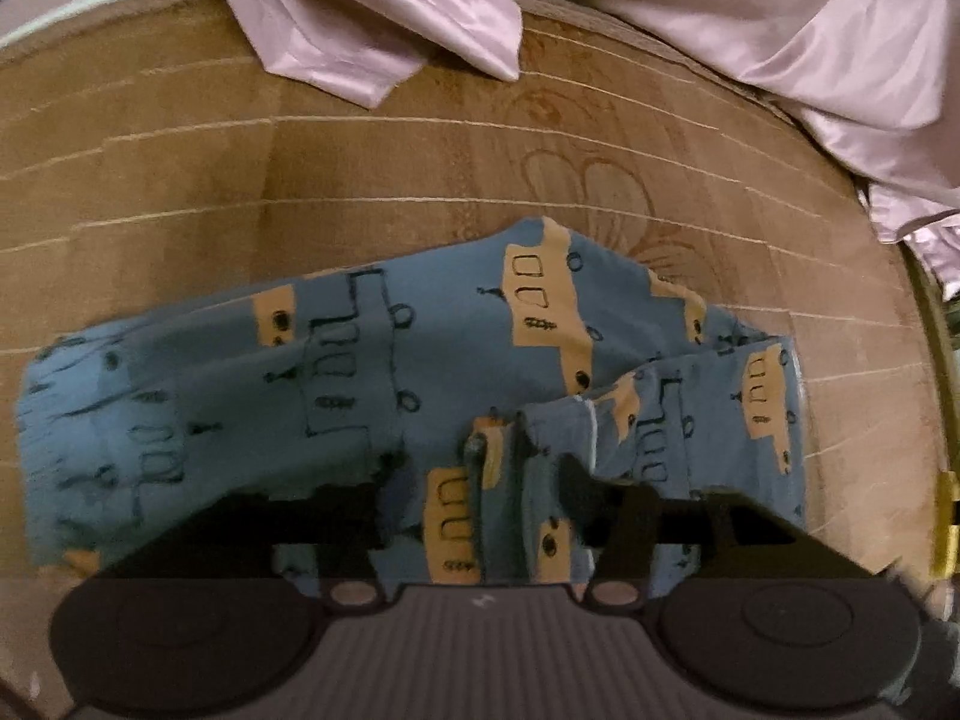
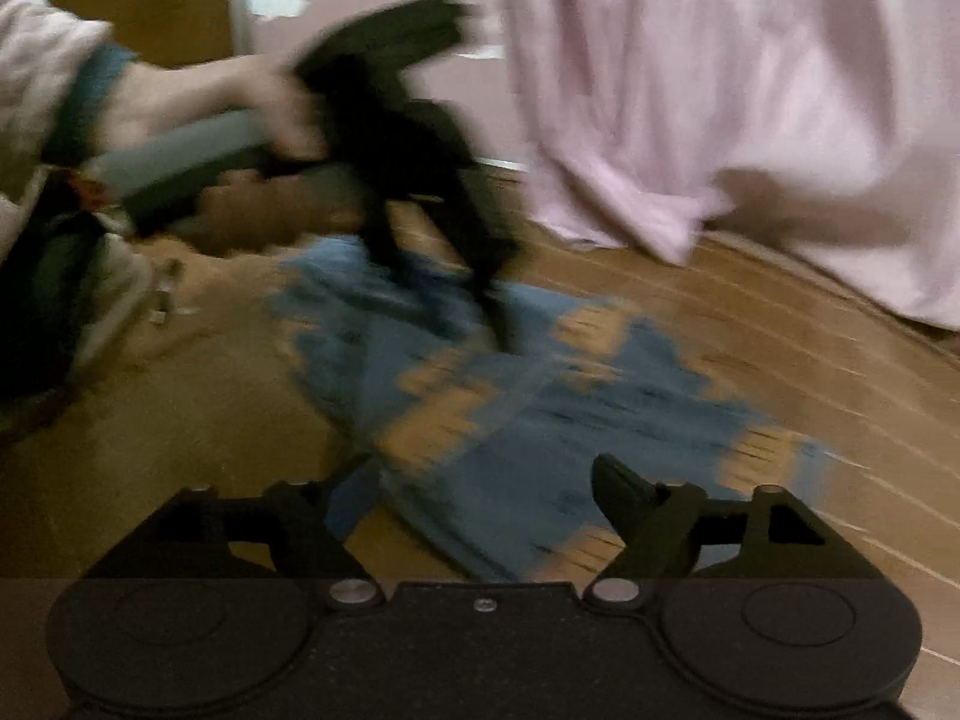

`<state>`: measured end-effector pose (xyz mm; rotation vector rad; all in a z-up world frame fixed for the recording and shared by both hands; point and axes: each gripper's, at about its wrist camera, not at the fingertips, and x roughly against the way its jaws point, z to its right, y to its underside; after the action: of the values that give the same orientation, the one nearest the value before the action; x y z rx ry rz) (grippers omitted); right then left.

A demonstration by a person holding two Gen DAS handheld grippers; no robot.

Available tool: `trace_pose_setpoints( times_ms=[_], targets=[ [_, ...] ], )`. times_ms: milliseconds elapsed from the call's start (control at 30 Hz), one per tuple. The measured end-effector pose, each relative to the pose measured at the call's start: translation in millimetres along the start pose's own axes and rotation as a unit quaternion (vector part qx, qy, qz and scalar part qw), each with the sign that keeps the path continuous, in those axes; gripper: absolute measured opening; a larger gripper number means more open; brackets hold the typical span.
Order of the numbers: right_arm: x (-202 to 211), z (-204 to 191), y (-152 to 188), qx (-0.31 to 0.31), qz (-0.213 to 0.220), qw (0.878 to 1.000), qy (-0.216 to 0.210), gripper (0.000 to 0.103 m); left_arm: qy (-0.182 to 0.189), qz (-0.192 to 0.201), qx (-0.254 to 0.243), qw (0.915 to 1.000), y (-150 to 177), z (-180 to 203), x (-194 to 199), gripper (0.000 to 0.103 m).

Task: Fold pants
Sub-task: 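Open both grippers and withdraw them from the folded pants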

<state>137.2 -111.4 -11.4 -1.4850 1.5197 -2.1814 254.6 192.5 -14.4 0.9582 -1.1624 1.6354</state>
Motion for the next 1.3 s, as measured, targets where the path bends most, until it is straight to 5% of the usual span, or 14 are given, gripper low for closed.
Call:
trace_pose_setpoints(
  times_ms=[167, 300, 600, 667, 767, 1300],
  targets=[
    [5.2, 61.6, 21.5, -0.003, -0.018, 0.997, 0.075, 0.092, -0.041, 0.05, -0.045, 0.9969, 28.1, 25.8, 16.4, 0.091],
    [-3.7, 100.2, 30.9, -0.041, -0.005, 0.997, 0.071, 0.094, -0.047, 0.058, -0.031, 0.9967, 47.6, 34.1, 5.6, 0.093],
    [-41.7, 123.3, 30.3, -0.109, -0.013, 0.992, 0.053, 0.047, -0.104, 0.099, -0.054, 0.9882, 71.0, 43.0, -18.3, 0.09],
    [-44.7, 120.8, 31.6, -0.117, -0.017, 0.992, 0.042, 0.025, -0.115, 0.104, -0.063, 0.9859, 74.1, 45.6, -20.1, 0.092],
    [-43.6, 113.5, 29.9, -0.107, -0.015, 0.993, 0.053, 0.008, -0.118, 0.112, -0.05, 0.9853, 78.3, 44.1, -19.7, 0.093],
    [-16.2, 166.4, 42.5, -0.126, -0.043, 0.98, 0.147, 0.0, -0.122, 0.126, -0.027, 0.9842, 77.8, 109.8, -39.7, 0.089]
  ],
)
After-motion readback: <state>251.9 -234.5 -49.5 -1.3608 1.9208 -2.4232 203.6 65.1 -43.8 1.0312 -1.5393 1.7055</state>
